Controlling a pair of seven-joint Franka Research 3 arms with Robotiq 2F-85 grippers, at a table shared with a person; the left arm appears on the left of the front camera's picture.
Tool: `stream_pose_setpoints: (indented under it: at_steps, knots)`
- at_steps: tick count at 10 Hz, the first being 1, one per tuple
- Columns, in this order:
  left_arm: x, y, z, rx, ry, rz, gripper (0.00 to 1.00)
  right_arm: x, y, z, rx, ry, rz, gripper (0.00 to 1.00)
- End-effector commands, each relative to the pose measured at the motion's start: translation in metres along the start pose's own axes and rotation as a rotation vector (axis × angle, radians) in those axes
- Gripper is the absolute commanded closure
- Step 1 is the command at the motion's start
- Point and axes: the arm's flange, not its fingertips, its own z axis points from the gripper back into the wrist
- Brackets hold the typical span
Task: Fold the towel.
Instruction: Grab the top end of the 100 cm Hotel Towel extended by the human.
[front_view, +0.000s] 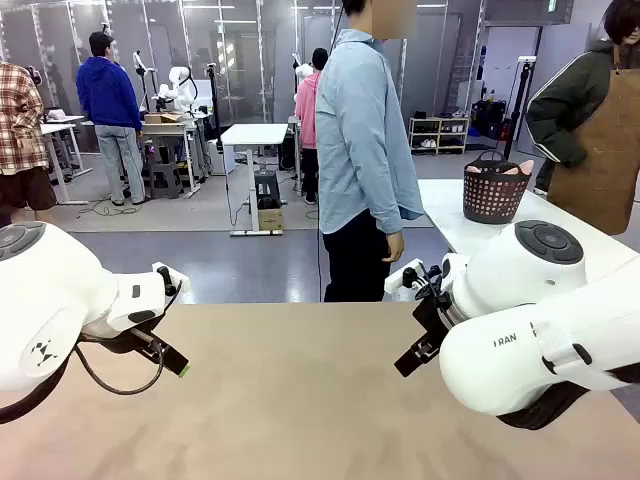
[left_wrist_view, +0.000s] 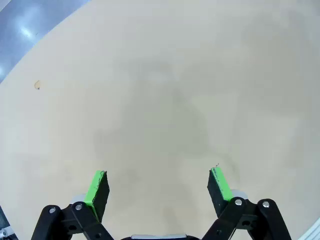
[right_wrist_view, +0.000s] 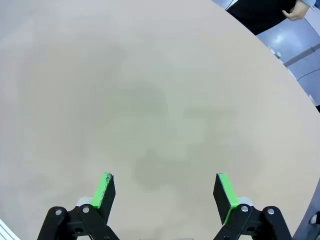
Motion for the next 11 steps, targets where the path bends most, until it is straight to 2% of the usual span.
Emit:
stream_pose_setpoints:
  at_steps: [1, 11]
  knots:
    - [0.0001, -0.0005, 0.0000, 0.000, 0.000, -0.001, 0.00, 0.0000, 0.0000, 0.0000, 0.000, 0.000, 0.000, 0.00]
    - [0.0001, -0.0005, 0.0000, 0.000, 0.000, -0.001, 0.00, 0.0000, 0.0000, 0.0000, 0.000, 0.000, 0.000, 0.00]
